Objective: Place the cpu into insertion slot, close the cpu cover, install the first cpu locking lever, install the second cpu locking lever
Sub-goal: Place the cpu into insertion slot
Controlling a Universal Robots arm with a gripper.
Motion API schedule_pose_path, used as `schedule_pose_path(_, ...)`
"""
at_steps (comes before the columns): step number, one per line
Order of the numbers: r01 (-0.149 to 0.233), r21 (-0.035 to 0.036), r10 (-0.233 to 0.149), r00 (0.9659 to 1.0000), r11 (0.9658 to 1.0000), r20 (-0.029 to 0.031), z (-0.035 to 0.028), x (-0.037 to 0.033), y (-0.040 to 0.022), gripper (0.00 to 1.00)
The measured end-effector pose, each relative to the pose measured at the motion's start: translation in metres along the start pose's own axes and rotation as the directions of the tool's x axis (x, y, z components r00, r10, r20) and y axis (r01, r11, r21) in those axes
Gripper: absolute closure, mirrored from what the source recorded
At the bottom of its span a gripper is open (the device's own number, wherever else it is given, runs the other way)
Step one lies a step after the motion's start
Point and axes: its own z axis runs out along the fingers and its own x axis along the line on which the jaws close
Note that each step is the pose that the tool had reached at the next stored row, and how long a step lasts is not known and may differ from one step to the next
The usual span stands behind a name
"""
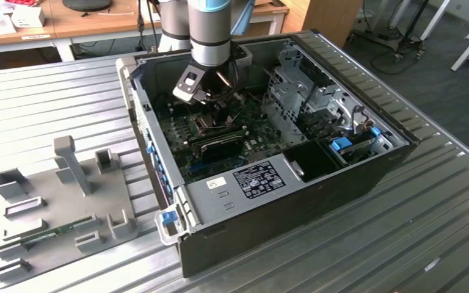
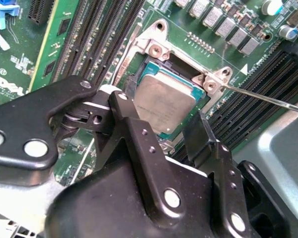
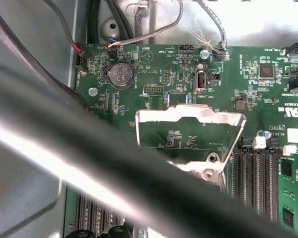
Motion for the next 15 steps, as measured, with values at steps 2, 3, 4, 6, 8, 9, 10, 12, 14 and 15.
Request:
schedule_pose_path(2, 0.0, 0.0003, 0.0, 1.0, 1.0, 0.0003, 0.0005, 0.0, -0.0001, 0.35)
schedule_pose_path(3, 0.0, 0.0003, 0.0, 1.0, 1.0, 0.0004, 0.0006, 0.0, -0.0001, 0.35)
schedule_pose_path(4, 0.0, 0.0002, 0.0, 1.0, 1.0, 0.0004, 0.0006, 0.0, -0.0001, 0.35)
schedule_pose_path(6, 0.0, 0.0001, 0.0, 1.0, 1.0, 0.0003, 0.0007, 0.0001, 0.0, 0.35)
schedule_pose_path(8, 0.0, 0.0, 0.0, 1.0, 1.0, 0.0004, 0.0007, 0.0, 0.0, 0.35)
schedule_pose_path(9, 0.0, 0.0, 0.0, 1.0, 1.0, 0.0005, 0.0007, 0.0001, 0.0, 0.35)
schedule_pose_path(10, 0.0, 0.0, 0.0, 1.0, 1.0, 0.0005, 0.0007, 0.0001, 0.0, 0.35)
schedule_pose_path(12, 0.0, 0.0005, 0.0, 1.0, 1.0, 0.0013, 0.0006, 0.0, -0.0001, 0.36)
schedule_pose_path(14, 0.0, 0.0003, 0.0, 1.0, 1.0, 0.0011, 0.0006, 0.0, -0.0001, 0.42)
schedule_pose_path(15, 0.0, 0.0002, 0.0, 1.0, 1.0, 0.001, 0.0006, 0.0, -0.0001, 0.42)
